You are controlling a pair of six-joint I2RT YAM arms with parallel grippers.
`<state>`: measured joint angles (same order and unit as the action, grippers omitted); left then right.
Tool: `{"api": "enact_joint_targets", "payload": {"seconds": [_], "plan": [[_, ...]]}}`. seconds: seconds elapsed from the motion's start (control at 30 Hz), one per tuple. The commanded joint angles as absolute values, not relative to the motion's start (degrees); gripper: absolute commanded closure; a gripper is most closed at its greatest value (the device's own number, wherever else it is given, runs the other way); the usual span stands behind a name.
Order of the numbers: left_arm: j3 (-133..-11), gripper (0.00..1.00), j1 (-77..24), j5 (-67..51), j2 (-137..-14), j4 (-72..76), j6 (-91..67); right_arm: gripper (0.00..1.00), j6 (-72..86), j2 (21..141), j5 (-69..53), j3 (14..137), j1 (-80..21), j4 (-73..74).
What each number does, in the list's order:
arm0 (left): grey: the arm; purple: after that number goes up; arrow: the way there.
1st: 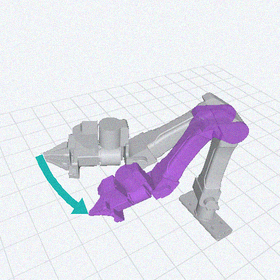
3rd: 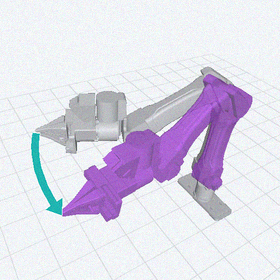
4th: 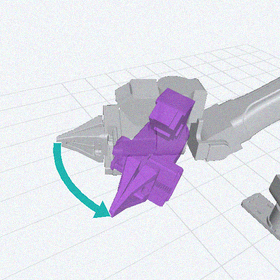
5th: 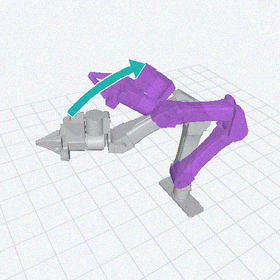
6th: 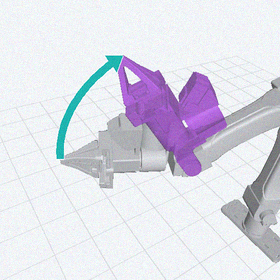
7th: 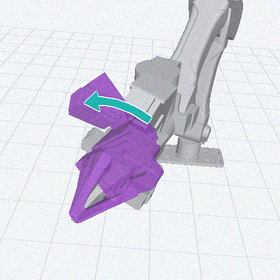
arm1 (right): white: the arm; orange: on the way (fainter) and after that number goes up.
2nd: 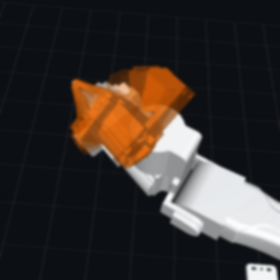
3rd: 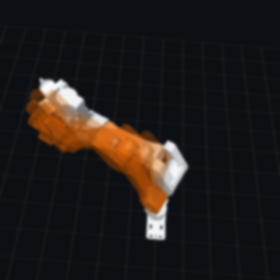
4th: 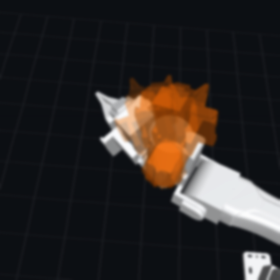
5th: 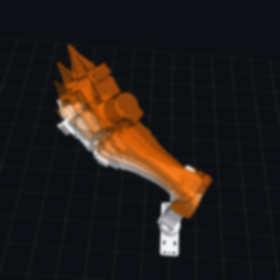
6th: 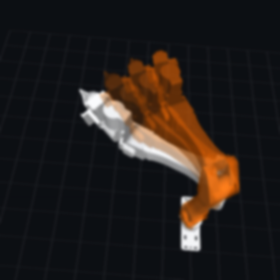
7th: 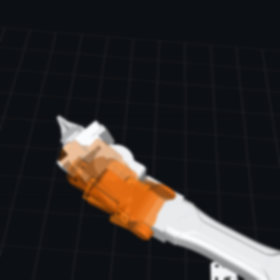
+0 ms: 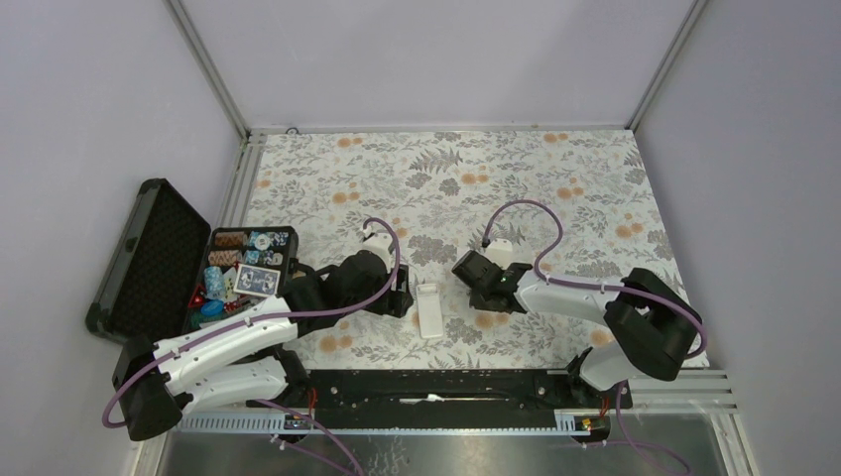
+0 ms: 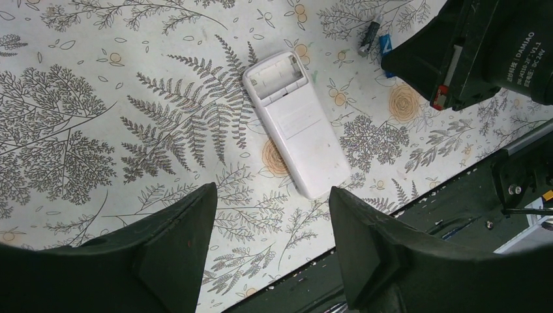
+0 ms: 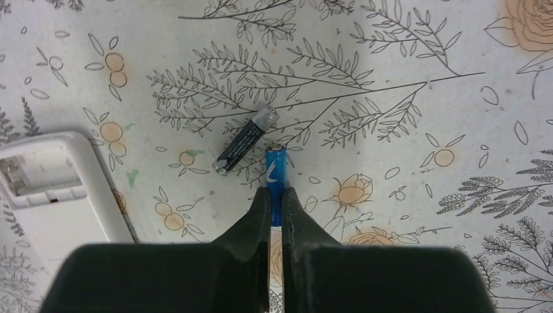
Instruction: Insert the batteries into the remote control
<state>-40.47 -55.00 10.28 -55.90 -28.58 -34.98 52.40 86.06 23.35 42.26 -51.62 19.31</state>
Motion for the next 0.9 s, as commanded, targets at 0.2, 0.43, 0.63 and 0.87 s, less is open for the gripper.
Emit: {"api": "enact_joint_targets", "payload": {"seconds": [0.2,0.43,0.63,0.87], "plan": [[-39.54,0.32,-54.27,8.81,-56.10,-24.40,-37.06,1.00,42.77,79.97,15.59,38.58,-51.50,19.52],[-38.49,0.33,-51.14,2.85,-56.60,-20.75,-37.99,1.00,32.70,71.03,10.20,36.24,-51.50,16.02],[-36.32,0.35,-45.59,-8.89,-55.92,-15.80,-39.68,1.00,23.54,63.58,2.65,34.53,-51.50,12.62],[-33.30,0.35,-39.62,-20.13,-54.98,-10.64,-42.34,1.00,17.57,60.59,-6.27,33.01,-51.50,4.69]]}}
